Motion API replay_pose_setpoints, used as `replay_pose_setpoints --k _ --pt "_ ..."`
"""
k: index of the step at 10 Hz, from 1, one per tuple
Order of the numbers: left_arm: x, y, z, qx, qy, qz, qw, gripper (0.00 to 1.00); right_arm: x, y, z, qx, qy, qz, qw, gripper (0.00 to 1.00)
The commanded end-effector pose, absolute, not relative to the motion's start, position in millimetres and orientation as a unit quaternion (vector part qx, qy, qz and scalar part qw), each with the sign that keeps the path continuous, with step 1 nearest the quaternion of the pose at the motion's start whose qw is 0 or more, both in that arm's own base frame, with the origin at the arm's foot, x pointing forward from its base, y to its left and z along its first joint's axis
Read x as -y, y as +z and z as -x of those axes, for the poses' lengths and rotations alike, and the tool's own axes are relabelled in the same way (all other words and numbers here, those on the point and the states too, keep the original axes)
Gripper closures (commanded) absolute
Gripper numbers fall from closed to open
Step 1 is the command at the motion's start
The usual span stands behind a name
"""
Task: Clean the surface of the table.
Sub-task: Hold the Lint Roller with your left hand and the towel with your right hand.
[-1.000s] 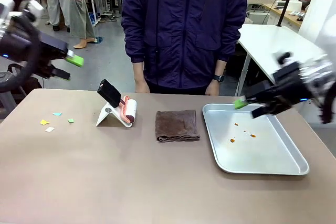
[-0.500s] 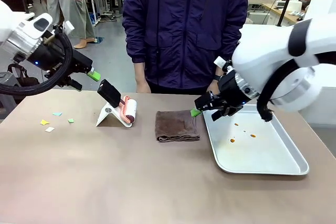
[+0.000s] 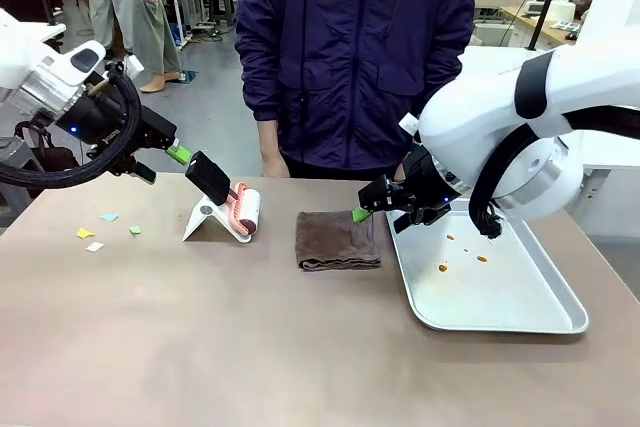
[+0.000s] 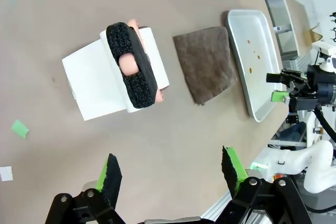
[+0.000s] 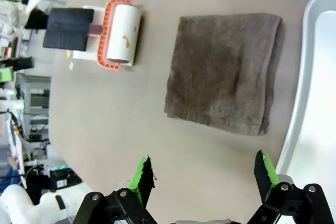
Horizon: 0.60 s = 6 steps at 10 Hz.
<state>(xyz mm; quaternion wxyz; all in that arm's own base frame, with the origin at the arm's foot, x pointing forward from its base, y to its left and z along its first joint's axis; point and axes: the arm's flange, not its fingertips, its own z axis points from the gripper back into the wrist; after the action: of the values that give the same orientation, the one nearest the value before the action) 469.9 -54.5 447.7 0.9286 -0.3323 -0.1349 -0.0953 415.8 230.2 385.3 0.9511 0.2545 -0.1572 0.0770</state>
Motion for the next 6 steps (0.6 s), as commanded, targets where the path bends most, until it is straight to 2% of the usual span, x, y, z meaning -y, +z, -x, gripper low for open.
replay_pose_setpoints --k 1,3,5,6 --pt "55.5 449.9 -467.4 0.137 -0.098 0.331 0.928 0.0 -228.8 389.1 -413.5 0.162 0.085 -0.254 0.95 0.0" --pt "56.0 448.2 -469.6 0.135 -0.097 0.332 0.928 0.0 -230.3 386.6 -415.7 0.159 0.079 -0.254 0.951 0.0" --pt "65.8 461.4 -490.4 0.134 -0.092 0.333 0.929 0.0 -251.8 383.0 -445.4 0.148 0.063 -0.201 0.966 0.0" --pt "71.3 465.9 -501.7 0.124 -0.095 0.322 0.934 0.0 -261.4 379.8 -460.0 0.13 0.08 -0.202 0.967 0.0"
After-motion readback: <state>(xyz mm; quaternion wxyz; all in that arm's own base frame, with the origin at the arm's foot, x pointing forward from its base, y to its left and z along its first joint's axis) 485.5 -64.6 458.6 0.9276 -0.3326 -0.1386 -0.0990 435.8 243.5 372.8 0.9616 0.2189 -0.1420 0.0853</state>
